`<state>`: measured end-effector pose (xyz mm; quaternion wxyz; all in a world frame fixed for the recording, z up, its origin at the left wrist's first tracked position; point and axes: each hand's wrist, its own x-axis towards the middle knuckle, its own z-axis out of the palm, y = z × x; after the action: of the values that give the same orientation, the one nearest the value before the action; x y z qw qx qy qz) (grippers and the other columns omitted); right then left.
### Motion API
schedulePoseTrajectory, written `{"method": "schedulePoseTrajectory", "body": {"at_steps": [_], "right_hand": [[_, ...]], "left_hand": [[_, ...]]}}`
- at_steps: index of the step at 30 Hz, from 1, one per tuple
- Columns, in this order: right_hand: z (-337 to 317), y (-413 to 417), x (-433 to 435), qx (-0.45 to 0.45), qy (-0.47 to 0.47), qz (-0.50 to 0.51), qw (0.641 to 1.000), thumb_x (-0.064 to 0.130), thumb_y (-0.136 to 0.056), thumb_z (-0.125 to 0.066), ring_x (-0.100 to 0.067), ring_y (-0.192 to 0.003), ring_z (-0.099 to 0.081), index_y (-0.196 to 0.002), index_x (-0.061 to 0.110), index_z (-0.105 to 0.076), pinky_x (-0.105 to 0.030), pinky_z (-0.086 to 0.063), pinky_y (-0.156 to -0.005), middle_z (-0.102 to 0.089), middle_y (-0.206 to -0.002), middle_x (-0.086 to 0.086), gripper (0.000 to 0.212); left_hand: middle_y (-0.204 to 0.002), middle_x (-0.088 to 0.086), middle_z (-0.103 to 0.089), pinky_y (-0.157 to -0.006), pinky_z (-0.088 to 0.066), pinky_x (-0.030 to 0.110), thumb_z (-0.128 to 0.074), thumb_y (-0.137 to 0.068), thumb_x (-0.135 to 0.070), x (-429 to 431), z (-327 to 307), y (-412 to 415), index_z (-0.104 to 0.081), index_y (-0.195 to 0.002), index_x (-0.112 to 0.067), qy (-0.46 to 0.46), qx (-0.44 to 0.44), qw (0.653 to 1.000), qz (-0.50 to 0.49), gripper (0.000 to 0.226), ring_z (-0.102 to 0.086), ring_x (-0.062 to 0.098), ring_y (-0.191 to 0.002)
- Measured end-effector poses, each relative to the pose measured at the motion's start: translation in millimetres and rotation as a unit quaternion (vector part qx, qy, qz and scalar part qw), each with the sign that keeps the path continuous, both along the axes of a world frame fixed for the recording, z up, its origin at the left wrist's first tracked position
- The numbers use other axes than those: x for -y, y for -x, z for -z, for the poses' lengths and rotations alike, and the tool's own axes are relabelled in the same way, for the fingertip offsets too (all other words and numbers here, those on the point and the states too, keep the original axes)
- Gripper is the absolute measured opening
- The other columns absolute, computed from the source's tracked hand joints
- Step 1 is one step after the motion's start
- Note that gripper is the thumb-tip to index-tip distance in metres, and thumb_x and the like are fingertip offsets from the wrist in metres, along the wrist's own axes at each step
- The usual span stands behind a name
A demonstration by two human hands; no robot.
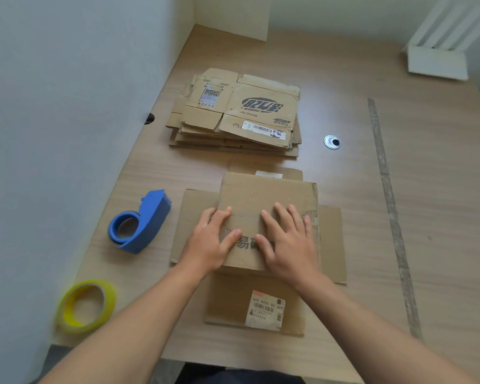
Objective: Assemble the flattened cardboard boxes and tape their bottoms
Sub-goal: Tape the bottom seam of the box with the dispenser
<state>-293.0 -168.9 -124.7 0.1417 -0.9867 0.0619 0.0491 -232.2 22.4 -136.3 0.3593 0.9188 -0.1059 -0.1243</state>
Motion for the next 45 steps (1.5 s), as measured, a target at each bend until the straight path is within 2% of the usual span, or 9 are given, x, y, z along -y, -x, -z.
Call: {"method": "schedulePoseTrajectory", "body": {"at_steps": [10,13,16,19,23,29,34,38,45], "right_hand": [[2,-6,-5,-0.003,0.010,0.030,0.999,0.062,-0.097,-0.038,-0.018,-0.152,-0.002,-0.147,0.052,-0.033,-0.042,0.006,-0.122,-0.019,-0.163,0.007,0.051],[1,-7,-7,0.000,0.012,0.028,1.000,0.063,-0.097,-0.037,-0.019,-0.152,-0.003,-0.147,0.052,-0.034,-0.043,0.005,-0.122,-0.020,-0.163,0.006,0.051],[0,-9,-10,-0.001,0.015,0.030,0.999,0.066,-0.092,-0.027,-0.019,-0.152,-0.005,-0.147,0.051,-0.035,-0.044,0.003,-0.123,-0.022,-0.162,0.006,0.057],[-1,-9,-12,0.003,0.019,0.032,0.999,0.067,-0.091,-0.026,-0.020,-0.151,-0.007,-0.146,0.051,-0.037,-0.044,0.002,-0.123,-0.024,-0.161,0.006,0.059],[-1,-8,-14,0.013,0.019,0.036,0.999,0.065,-0.092,-0.028,-0.022,-0.150,-0.012,-0.145,0.048,-0.041,-0.046,-0.002,-0.123,-0.029,-0.160,0.003,0.058],[-1,-7,-13,0.008,0.029,0.030,0.999,0.066,-0.092,-0.027,-0.023,-0.151,-0.012,-0.147,0.049,-0.039,-0.047,-0.002,-0.124,-0.028,-0.161,0.003,0.058],[-2,-9,-11,-0.003,0.008,0.029,1.000,0.069,-0.093,-0.029,-0.019,-0.150,-0.008,-0.145,0.053,-0.037,-0.042,0.002,-0.122,-0.024,-0.162,0.008,0.056],[-11,-14,-5,0.010,-0.115,0.051,0.992,0.065,-0.091,-0.036,-0.013,-0.149,-0.013,-0.142,0.050,-0.043,-0.039,-0.005,-0.120,-0.032,-0.158,0.013,0.054],[-28,-11,11,0.046,-0.355,0.062,0.932,0.032,-0.101,-0.055,-0.005,-0.146,-0.023,-0.132,0.061,-0.029,-0.047,-0.013,-0.123,-0.034,-0.143,0.032,0.050]], "left_hand": [[-0.138,-0.002,-0.050,-0.099,-0.038,0.032,-0.060,-0.093,-0.042,-44,-16,-21,-0.043,-0.143,-0.028,-0.010,0.078,0.996,-0.038,0.055,-0.046,0.019,-0.125],[-0.134,0.009,-0.049,-0.100,-0.038,0.044,-0.062,-0.091,-0.040,-94,-13,-34,-0.034,-0.150,-0.028,-0.145,0.086,0.980,-0.107,0.066,-0.045,0.033,-0.119],[-0.132,0.011,-0.046,-0.098,-0.040,0.044,-0.057,-0.093,-0.048,-131,0,-38,-0.011,-0.156,-0.036,-0.299,0.004,0.948,-0.106,0.079,-0.043,0.033,-0.117],[-0.126,0.010,-0.050,-0.092,-0.042,0.043,-0.050,-0.097,-0.050,-140,15,-38,0.013,-0.155,-0.039,-0.342,-0.020,0.937,-0.063,0.086,-0.051,0.029,-0.111],[-0.117,0.004,-0.057,-0.100,-0.036,0.044,-0.045,-0.101,-0.039,-132,23,-46,0.013,-0.155,-0.037,-0.335,0.016,0.940,-0.058,0.079,-0.056,0.022,-0.101],[-0.114,0.005,-0.058,-0.070,-0.039,0.035,-0.047,-0.101,-0.031,-124,8,-49,0.005,-0.157,-0.034,-0.275,0.013,0.959,-0.066,0.076,-0.048,0.025,-0.081],[-0.105,0.001,-0.060,-0.060,-0.048,0.039,-0.058,-0.095,-0.024,-119,-30,-40,-0.008,-0.157,-0.035,-0.165,0.128,0.978,0.020,0.080,-0.057,0.031,-0.074],[-0.080,0.001,-0.063,-0.049,-0.048,0.038,-0.056,-0.092,-0.022,-98,-50,-34,-0.029,-0.151,-0.025,-0.113,0.296,0.937,0.149,0.066,-0.051,0.029,-0.057],[-0.089,0.000,-0.065,-0.064,-0.051,0.036,-0.059,-0.090,-0.011,-67,-39,-32,-0.031,-0.152,-0.027,-0.092,0.392,0.865,0.297,0.070,-0.056,0.027,-0.066]]}}
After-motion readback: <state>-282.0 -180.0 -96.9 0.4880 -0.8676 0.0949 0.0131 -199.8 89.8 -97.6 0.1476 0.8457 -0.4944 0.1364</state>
